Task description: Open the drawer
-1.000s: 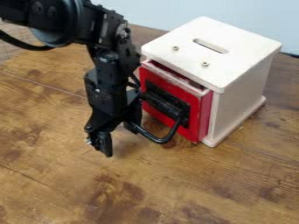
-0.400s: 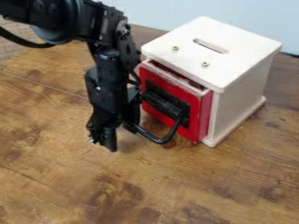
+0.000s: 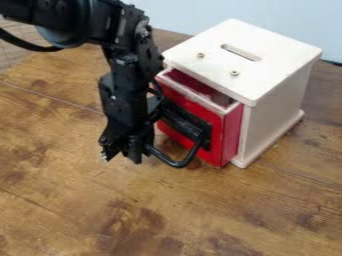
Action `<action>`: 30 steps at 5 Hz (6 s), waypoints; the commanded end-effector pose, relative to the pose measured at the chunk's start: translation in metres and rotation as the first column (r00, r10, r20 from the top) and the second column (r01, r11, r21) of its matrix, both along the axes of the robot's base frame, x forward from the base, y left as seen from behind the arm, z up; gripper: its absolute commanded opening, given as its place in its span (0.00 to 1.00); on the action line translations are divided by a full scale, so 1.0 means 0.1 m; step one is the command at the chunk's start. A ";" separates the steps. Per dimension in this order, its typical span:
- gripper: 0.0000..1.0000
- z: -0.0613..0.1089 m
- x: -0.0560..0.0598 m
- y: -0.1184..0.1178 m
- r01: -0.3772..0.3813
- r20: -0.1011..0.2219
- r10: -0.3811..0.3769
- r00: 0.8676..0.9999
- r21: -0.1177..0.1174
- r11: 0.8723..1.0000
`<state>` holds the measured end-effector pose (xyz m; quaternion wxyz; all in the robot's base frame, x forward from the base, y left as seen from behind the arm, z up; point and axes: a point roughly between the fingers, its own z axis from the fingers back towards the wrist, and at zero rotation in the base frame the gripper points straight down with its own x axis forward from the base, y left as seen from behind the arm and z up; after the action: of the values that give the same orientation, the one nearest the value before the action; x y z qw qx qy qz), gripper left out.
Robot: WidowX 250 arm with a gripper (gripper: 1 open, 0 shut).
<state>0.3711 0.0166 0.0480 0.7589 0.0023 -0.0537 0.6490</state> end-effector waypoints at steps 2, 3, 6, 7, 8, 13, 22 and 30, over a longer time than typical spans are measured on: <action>0.00 0.19 -0.09 0.08 -0.089 0.028 0.088 0.996 0.032 0.996; 0.00 0.18 -0.13 0.10 -0.101 0.022 0.100 0.995 0.047 0.994; 0.00 0.16 -0.20 0.16 -0.131 0.009 0.131 0.991 0.076 0.988; 0.00 0.15 -0.21 0.18 -0.138 0.004 0.138 0.990 0.083 0.987; 0.00 0.14 -0.22 0.20 -0.144 0.000 0.145 0.989 0.091 0.985; 0.00 0.09 -0.25 0.29 -0.159 -0.023 0.163 0.986 0.119 0.980; 0.00 -0.02 -0.56 0.34 -0.155 -0.076 0.166 0.983 0.131 0.979; 0.00 -0.04 -0.91 0.44 -0.135 -0.146 0.155 0.977 0.138 0.981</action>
<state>0.3223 0.0304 0.0460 0.7503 0.0625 -0.0727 0.6541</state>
